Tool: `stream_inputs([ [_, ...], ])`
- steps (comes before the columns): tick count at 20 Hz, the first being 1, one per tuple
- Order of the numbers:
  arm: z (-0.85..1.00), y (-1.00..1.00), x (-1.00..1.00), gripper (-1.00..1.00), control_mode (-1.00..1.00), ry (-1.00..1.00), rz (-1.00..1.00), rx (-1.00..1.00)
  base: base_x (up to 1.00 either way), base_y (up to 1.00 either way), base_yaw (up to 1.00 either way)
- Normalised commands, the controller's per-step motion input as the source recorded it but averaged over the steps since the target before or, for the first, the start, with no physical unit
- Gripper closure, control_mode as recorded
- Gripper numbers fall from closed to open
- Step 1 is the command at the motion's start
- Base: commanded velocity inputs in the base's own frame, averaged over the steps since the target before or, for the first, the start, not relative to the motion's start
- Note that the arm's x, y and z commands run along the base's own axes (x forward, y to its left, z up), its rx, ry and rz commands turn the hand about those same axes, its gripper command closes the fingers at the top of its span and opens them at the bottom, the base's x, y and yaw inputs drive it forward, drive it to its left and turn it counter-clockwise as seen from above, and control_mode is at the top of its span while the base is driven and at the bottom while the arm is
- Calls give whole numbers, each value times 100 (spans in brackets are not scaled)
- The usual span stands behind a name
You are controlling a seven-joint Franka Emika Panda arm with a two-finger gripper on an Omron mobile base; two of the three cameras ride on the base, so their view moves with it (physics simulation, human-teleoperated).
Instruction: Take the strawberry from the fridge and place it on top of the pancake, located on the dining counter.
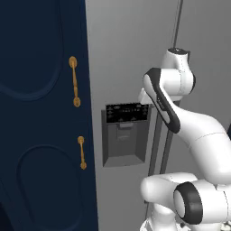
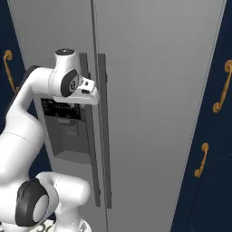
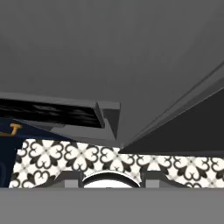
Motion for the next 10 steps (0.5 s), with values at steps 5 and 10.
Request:
stream_inputs([
  [5, 0, 0, 0, -100, 100, 0, 0, 0, -32, -4, 0],
  [10, 0, 0, 0, -100, 100, 0, 0, 0, -69, -25, 0],
])
